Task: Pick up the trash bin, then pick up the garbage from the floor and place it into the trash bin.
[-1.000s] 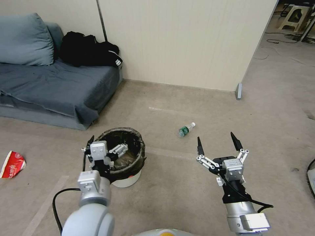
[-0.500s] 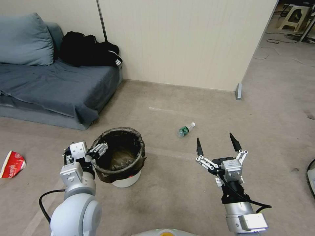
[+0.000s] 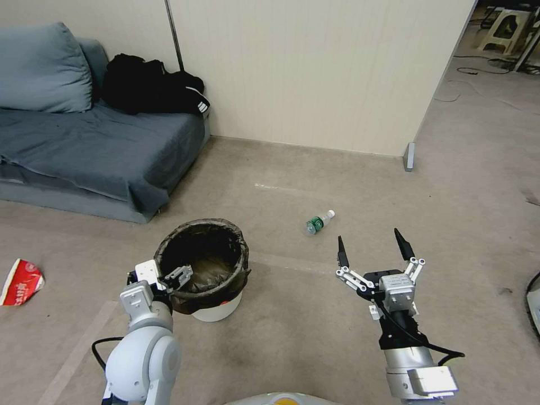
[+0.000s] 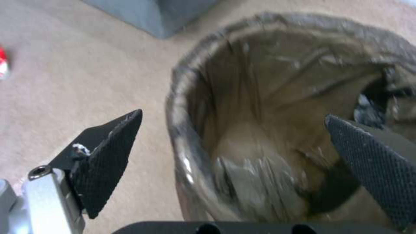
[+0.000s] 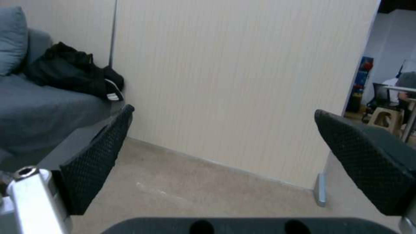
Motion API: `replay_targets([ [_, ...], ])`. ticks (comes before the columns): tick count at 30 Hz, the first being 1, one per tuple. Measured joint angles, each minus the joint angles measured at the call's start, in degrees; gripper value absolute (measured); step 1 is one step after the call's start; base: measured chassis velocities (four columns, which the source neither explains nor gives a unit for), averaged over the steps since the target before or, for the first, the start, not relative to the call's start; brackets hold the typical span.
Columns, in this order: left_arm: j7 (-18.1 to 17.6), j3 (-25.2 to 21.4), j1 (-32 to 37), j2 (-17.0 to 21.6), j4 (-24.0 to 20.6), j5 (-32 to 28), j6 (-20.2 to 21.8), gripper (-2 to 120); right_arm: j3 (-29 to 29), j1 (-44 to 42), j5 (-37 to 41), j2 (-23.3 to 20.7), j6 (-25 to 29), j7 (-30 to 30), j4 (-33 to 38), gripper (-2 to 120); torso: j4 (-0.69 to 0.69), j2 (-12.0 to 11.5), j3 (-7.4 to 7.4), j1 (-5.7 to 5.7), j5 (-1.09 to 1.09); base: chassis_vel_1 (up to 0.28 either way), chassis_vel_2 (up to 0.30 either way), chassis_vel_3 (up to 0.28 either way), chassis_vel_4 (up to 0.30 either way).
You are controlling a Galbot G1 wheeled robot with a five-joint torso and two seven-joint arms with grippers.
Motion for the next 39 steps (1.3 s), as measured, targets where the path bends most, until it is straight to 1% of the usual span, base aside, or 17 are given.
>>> replay_targets([
  [7, -0.24, -0.49, -0.44, -0.01, 0.5, -1.21, 2.71, 100, -0.09, -0.13, -0.21, 0.0, 0.35, -0.03, 0.16, 100, 0.0, 0.0, 0.0, 0.0, 0.0, 0.0, 0.0, 0.0, 0.0],
  [11, -1.87, -0.92, -1.03, -0.25, 2.1, -1.87, 3.01, 100, -0.3, -0.18, -0.41, 0.0, 0.52, -0.22, 0.21, 100, 0.0, 0.0, 0.0, 0.0, 0.0, 0.0, 0.0, 0.0, 0.0],
  [15, -2.56, -0.99, -1.23, -0.47, 2.74, -2.33, 3.01, 99, -0.33, -0.19, -0.44, 0.0, 0.55, -0.25, 0.22, 100, 0.0, 0.0, 0.0, 0.0, 0.0, 0.0, 0.0, 0.0, 0.0],
  [18, -3.62, -1.24, -1.62, -0.8, 3.73, -3.56, 3.18, 97, -0.47, -0.21, -0.45, 0.0, 0.64, -0.31, 0.22, 100, 0.0, 0.0, 0.0, 0.0, 0.0, 0.0, 0.0, 0.0, 0.0],
  [21, -5.43, -1.61, -2.25, -1.21, 4.83, -6.27, 3.53, 95, -0.63, -0.23, -0.48, 0.0, 0.75, -0.44, 0.18, 100, 0.0, 0.0, 0.0, 0.0, 0.0, 0.0, 0.0, 0.0, 0.0],
  [23, -5.91, -1.66, -2.41, -1.32, 5.09, -7.08, 3.71, 93, -0.66, -0.23, -0.49, 0.0, 0.82, -0.49, 0.09, 100, 0.0, 0.0, 0.0, 0.0, 0.0, 0.0, 0.0, 0.0, 0.0],
  [26, -6.29, -1.66, -2.75, -1.59, 5.69, -8.64, 4.28, 86, -0.73, -0.22, -0.51, 0.0, 0.94, -0.71, -0.08, 100, 0.0, 0.0, 0.0, 0.0, 0.0, 0.0, 0.0, 0.0, 0.0],
  [27, -6.29, -1.66, -2.75, -1.59, 5.69, -8.64, 4.28, 86, -0.73, -0.22, -0.51, 0.0, 0.94, -0.71, -0.08, 100, 0.0, 0.0, 0.0, 0.0, 0.0, 0.0, 0.0, 0.0, 0.0],
  [30, -6.8, -1.48, -3.15, -1.96, 6.84, -9.95, 4.54, 72, -0.82, -0.19, -0.53, 0.0, 1.14, -1.0, -0.24, 100, 0.0, 0.0, 0.0, 0.0, 0.0, 0.0, 0.0, 0.0, 0.0],
  [31, -6.8, -1.48, -3.15, -1.96, 6.84, -9.95, 4.54, 72, -0.82, -0.19, -0.53, 0.0, 1.14, -1.0, -0.24, 100, 0.0, 0.0, 0.0, 0.0, 0.0, 0.0, 0.0, 0.0, 0.0],
  [34, -7.16, -1.04, -3.31, -2.34, 7.54, -10.44, 4.56, 59, -0.93, -0.18, -0.63, 0.0, 1.32, -1.14, -0.41, 100, 0.0, 0.0, 0.0, 0.0, 0.0, 0.0, 0.0, 0.0, 0.0],
  [35, -7.16, -1.04, -3.31, -2.34, 7.54, -10.44, 4.56, 59, -0.93, -0.18, -0.63, 0.0, 1.32, -1.14, -0.41, 100, 0.0, 0.0, 0.0, 0.0, 0.0, 0.0, 0.0, 0.0, 0.0],
  [37, -7.22, -0.82, -3.41, -2.59, 7.8, -10.47, 4.52, 47, -0.96, -0.15, -0.76, 0.0, 1.5, -1.3, -0.55, 100, 0.01, 0.0, 0.0, 0.0, 0.02, 0.0, 0.0, 0.0, 0.0],
  [38, -7.22, -0.82, -3.41, -2.59, 7.8, -10.47, 4.52, 47, -0.96, -0.15, -0.76, 0.0, 1.5, -1.3, -0.55, 100, 0.01, 0.0, 0.0, 0.0, 0.02, 0.0, 0.0, 0.0, 0.0],
  [39, -7.29, -0.81, -3.45, -2.64, 7.94, -10.45, 4.46, 41, -0.96, -0.14, -0.88, 0.0, 1.54, -1.34, -0.6, 100, 0.01, 0.0, 0.0, 0.0, 0.03, 0.0, 0.0, 0.0, 0.0],
])
